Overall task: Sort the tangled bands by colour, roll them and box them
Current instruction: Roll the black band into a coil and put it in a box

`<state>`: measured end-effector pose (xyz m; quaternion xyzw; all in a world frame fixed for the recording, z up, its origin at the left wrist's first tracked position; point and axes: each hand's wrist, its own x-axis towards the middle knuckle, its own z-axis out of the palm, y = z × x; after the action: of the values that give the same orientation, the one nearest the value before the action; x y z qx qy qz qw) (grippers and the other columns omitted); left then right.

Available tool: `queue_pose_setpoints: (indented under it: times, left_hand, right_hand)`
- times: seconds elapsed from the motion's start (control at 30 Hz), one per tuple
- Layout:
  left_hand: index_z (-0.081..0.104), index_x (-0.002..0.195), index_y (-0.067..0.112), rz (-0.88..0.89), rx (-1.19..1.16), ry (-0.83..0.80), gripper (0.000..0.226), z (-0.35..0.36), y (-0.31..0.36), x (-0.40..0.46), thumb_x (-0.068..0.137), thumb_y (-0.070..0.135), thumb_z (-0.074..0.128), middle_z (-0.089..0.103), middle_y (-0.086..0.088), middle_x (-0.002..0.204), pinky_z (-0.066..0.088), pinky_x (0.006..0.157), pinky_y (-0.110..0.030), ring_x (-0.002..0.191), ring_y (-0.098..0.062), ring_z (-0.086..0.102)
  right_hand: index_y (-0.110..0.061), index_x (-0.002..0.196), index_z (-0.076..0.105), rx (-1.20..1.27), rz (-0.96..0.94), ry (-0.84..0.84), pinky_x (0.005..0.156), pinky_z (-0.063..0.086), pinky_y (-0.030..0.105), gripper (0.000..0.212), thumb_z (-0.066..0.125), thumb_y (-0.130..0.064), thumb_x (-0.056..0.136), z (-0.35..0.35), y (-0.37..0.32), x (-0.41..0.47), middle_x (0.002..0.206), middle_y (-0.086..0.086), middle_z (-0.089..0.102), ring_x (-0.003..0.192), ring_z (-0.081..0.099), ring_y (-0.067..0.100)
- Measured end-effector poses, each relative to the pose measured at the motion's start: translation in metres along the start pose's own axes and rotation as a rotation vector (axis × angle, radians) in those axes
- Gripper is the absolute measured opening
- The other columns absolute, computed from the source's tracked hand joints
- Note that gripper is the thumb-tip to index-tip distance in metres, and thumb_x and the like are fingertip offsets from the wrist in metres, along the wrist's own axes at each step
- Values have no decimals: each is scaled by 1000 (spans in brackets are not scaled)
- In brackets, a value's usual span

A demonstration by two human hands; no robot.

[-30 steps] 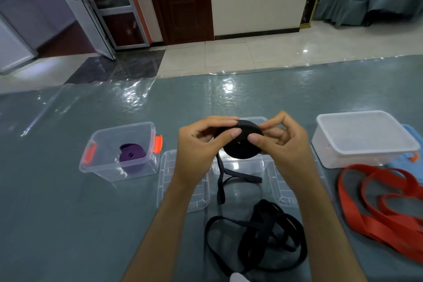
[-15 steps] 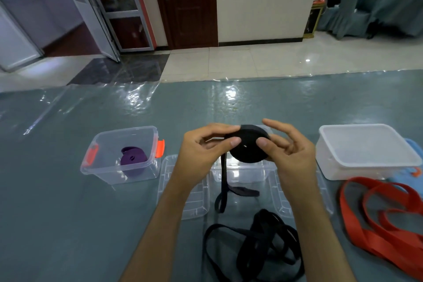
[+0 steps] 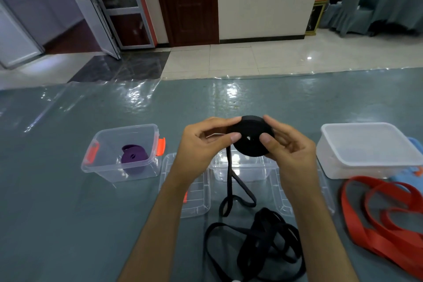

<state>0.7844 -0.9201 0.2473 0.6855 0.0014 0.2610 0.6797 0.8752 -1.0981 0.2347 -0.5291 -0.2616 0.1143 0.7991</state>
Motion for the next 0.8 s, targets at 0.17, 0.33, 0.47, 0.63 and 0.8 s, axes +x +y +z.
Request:
queue_pose_setpoints:
  times: [0.17,0.33,0.47,0.63,0.8]
  left_hand:
    - [82,105,25,69,14,120,26,3,3,3,85,9,85,81,-4,105,61,89,-27,100,-24,79]
    - [77,121,23,53,36,87,34,5,-3,2,93,3,76,76,-4,118,57,97,-25,116,-22,72]
    - [79,117,21,45,45,115,33,0,-3,3,89,4,80,80,-2,113,59,93,-24,109,-20,76]
    - [82,110,21,16,11,133,30,6,-2,6,87,2,82,81,-4,109,59,91,-24,105,-20,77]
    - [79,120,21,-52,5,-1,39,-7,0,8,88,-1,79,78,-5,118,57,98,-27,114,-21,74]
  right_hand:
    - [-23,102,69,3,40,-31,76,65,37,17,79,-21,89,5,-4,3,104,15,81,93,80,34]
    - [-30,120,73,-1,-56,49,81,66,40,30,76,-19,93,12,-3,4,108,10,81,100,79,31]
    - [-20,106,66,-40,51,-42,79,67,47,23,80,-17,88,5,-1,8,107,14,80,97,79,34]
    - [-26,123,67,-50,9,-61,75,67,40,38,79,-10,91,2,-6,12,108,12,81,95,80,33]
    - [-24,110,69,-35,27,-51,77,67,42,29,82,-14,86,1,-2,14,110,12,80,100,79,31]
